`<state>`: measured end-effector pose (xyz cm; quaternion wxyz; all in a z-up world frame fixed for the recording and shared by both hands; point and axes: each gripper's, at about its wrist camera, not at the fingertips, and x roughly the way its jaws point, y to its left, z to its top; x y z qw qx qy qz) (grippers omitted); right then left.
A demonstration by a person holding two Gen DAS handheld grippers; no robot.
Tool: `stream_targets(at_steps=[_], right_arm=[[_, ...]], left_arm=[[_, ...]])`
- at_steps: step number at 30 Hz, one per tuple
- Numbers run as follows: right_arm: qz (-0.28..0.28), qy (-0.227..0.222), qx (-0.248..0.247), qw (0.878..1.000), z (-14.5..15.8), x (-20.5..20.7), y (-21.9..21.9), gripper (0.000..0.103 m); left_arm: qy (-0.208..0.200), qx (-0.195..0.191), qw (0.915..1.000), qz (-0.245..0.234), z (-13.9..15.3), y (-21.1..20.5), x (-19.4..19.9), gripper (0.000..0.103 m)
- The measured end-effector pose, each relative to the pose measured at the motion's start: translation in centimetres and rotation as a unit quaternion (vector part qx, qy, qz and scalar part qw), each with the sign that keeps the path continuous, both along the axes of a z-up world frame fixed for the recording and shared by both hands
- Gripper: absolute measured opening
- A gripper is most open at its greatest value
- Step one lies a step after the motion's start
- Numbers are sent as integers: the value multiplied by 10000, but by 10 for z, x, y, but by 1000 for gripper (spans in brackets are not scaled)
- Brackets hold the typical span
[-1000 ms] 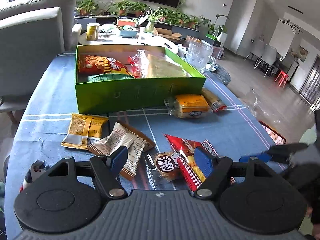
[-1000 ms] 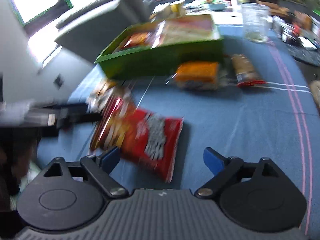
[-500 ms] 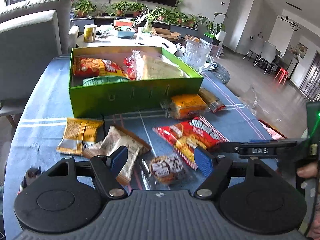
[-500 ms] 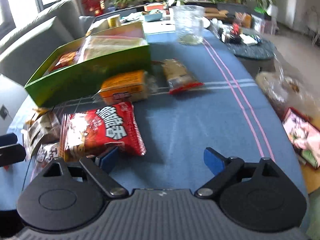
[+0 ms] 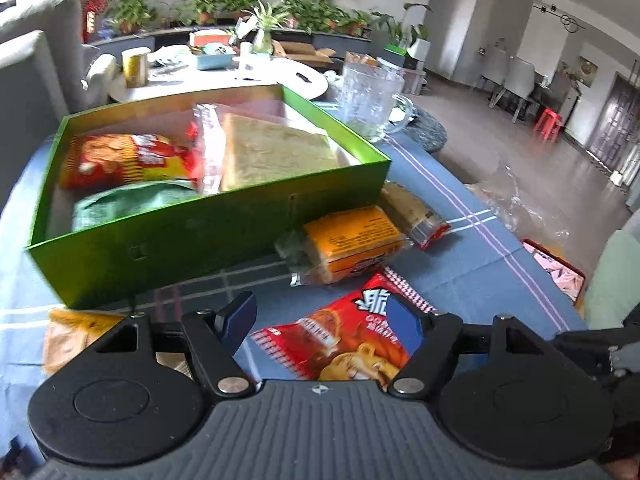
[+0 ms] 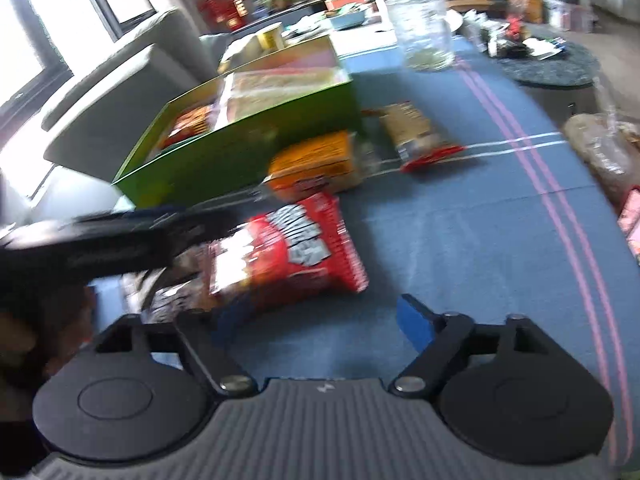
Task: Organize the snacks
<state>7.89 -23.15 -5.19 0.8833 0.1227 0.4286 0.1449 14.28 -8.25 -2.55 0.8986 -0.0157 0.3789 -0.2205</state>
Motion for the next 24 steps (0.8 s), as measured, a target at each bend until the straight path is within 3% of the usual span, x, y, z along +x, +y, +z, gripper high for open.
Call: stream_targets(at_steps=[2, 5, 7, 16, 19, 24], right_arm=[[64, 34, 133, 9999, -1, 2, 0, 65], [-88, 151, 307, 9994, -7, 9, -5, 52], [-214, 193, 469, 9985, -8, 13, -12, 50], [-495, 469, 1116, 9914, -9, 28, -27, 50], [-468, 480, 1139, 9912, -6, 33, -24, 52], [-517, 423, 1117, 9915, -4, 32, -25, 53]], left_arm=[[220, -91, 9997, -103, -5, 0, 2, 63], [583, -458, 9971, -169, -13, 8, -2, 60], [648, -584, 9959, -245, -15, 14, -7, 60], [600, -625, 9932, -773, -8, -1, -38, 60], [395, -400, 9938, -954, -2, -9, -48, 61], [118, -434, 9964, -715, 11, 6, -43, 61]])
